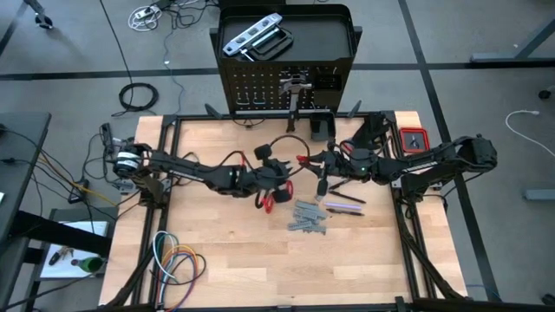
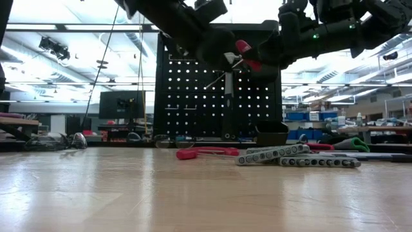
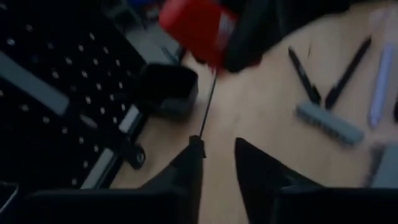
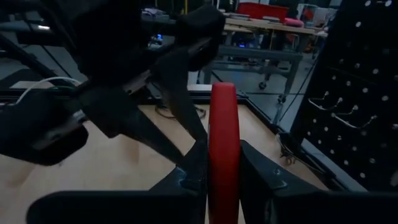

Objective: Hang tools onto peg board
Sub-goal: Hang the allen wrench onto the peg board

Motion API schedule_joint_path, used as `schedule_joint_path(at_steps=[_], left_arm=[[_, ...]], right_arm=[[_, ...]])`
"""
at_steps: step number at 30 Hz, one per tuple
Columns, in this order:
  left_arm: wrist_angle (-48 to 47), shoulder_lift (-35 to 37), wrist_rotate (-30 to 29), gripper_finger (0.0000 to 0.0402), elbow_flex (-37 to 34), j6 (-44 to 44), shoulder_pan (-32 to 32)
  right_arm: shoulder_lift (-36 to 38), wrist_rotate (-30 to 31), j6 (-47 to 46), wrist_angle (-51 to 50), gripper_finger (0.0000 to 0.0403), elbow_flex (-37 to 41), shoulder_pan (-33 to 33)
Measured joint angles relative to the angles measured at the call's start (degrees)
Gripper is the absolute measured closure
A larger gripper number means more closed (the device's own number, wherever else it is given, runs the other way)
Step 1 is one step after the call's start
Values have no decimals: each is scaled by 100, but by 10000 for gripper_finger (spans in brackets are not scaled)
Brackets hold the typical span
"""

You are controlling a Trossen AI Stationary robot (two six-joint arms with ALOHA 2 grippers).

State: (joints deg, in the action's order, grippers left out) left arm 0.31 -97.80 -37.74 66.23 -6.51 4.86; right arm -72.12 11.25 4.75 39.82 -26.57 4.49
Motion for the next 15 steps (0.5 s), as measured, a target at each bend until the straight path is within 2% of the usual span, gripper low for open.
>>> schedule_joint_path(at_steps=[6, 15], left_arm=[[-1021, 4, 53, 244, 184, 373, -2], [-981, -177, -173, 239, 188, 423, -195]], right_arm=[[0, 17, -13, -56, 332, 0, 11], [0, 11, -22, -89, 331, -48, -20]])
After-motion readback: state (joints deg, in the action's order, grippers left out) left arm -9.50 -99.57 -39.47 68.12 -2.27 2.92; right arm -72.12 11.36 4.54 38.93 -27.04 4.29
